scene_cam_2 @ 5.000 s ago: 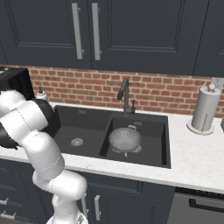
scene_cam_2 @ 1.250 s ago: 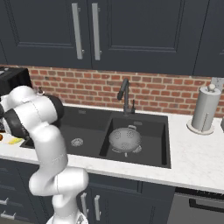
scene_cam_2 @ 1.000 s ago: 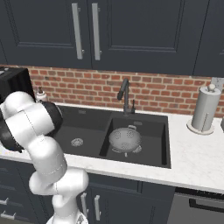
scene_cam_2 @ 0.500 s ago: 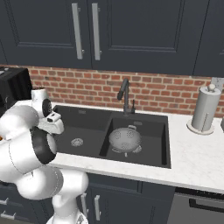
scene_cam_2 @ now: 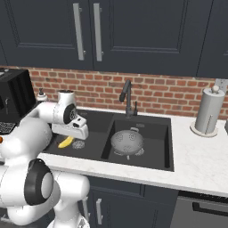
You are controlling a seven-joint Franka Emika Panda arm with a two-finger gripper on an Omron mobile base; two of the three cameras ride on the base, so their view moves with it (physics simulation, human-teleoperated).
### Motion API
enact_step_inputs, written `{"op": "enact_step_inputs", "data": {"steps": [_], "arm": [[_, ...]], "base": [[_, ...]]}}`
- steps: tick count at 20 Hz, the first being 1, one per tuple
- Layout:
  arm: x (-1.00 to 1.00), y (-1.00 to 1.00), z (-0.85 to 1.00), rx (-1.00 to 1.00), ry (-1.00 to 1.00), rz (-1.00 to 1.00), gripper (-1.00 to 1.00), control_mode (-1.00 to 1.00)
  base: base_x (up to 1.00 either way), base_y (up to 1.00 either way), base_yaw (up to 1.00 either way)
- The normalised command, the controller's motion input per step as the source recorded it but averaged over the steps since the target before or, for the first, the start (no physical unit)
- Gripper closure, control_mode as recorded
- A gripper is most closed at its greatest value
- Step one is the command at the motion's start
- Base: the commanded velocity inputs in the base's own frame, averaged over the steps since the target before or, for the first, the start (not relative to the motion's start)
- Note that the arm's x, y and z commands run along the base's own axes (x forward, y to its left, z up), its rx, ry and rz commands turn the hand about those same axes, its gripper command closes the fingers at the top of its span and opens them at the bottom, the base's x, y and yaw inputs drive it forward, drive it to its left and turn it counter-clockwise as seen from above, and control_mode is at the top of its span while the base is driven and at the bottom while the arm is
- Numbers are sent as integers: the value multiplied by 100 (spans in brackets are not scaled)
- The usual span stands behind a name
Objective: Put the colander in the sink, put the tangerine, banana in the colander, and turn on the sink faucet and pour water over the colander.
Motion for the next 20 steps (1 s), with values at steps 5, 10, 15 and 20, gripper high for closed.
{"op": "enact_step_inputs", "data": {"steps": [5, 10, 15, 20], "arm": [[7, -100, 1, 1, 0, -2, 100, -100], [20, -100, 0, 0, 0, -3, 100, -100], [62, -61, 0, 3, -6, -2, 100, -100], [70, -30, -11, 10, -16, 2, 100, -100]], "base": [[0, 0, 0], [0, 0, 0], [0, 0, 0], [0, 0, 0]]}}
